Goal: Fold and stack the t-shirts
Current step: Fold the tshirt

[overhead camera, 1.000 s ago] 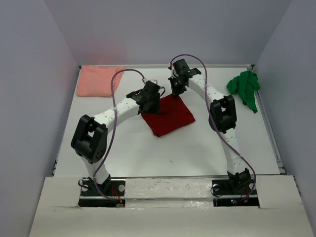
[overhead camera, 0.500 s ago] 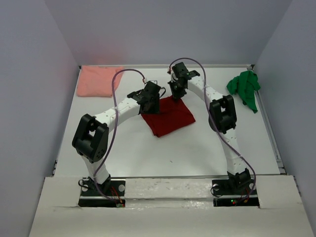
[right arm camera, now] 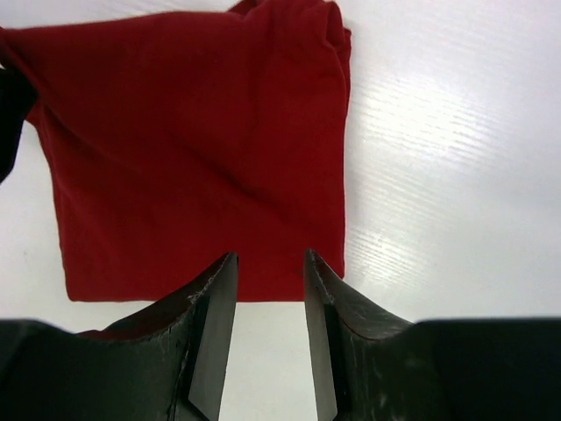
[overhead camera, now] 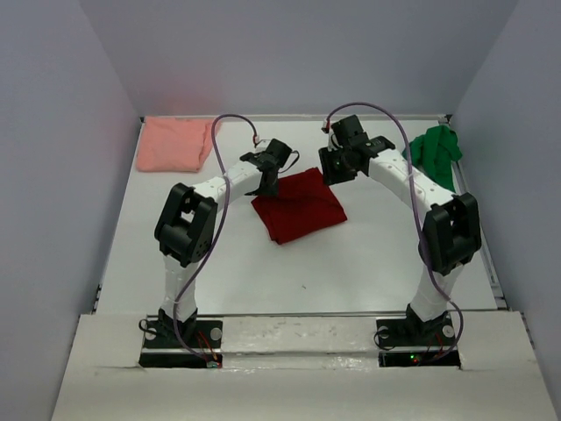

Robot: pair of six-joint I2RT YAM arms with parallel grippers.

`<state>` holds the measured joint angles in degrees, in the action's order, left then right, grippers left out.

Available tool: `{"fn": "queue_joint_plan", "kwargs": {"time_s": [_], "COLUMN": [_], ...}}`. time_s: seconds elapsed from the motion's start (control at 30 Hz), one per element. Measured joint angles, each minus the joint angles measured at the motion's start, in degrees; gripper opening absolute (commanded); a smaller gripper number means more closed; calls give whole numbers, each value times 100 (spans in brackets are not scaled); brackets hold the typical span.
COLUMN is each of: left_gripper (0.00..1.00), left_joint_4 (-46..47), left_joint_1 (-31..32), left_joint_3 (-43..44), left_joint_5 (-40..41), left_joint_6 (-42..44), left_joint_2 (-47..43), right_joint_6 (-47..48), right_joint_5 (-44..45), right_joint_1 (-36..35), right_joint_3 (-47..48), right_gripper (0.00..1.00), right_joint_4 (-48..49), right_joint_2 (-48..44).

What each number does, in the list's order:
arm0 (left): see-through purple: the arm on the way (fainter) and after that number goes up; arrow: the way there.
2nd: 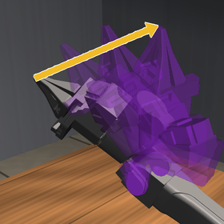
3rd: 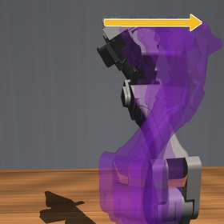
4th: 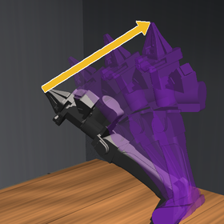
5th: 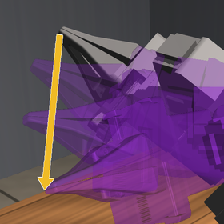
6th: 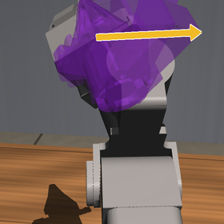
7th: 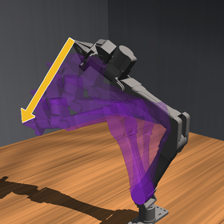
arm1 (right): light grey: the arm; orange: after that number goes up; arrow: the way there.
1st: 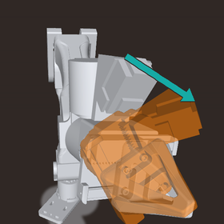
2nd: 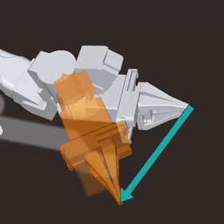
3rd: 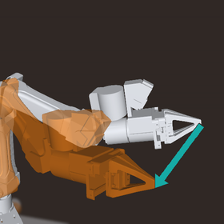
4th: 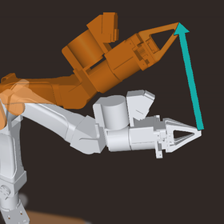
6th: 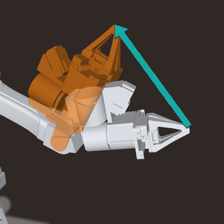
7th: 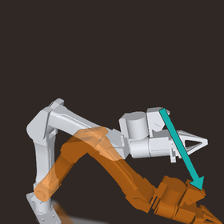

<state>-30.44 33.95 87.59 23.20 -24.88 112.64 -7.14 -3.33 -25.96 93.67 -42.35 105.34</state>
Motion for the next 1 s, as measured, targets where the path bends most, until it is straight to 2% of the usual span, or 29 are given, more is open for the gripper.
{"fn": "queue_joint_plan", "kwargs": {"time_s": [0.27,0.73,1.0], "left_gripper": [56,55,55], "left_joint_4": [-63,-68,-4], "left_joint_1": [-81,-81,-79], "left_joint_3": [225,656,745], "left_joint_5": [-46,-63,-173], "left_joint_6": [103,278,363], "left_joint_2": [431,431,431], "right_joint_6": [-127,-260,-398], "right_joint_5": [59,251,428], "right_joint_1": [-2,0,0], "right_joint_3": [-1019,-1032,-1287], "right_gripper": [41,40,40], "right_joint_4": [247,332,282], "right_joint_2": [74,138,-238]}}
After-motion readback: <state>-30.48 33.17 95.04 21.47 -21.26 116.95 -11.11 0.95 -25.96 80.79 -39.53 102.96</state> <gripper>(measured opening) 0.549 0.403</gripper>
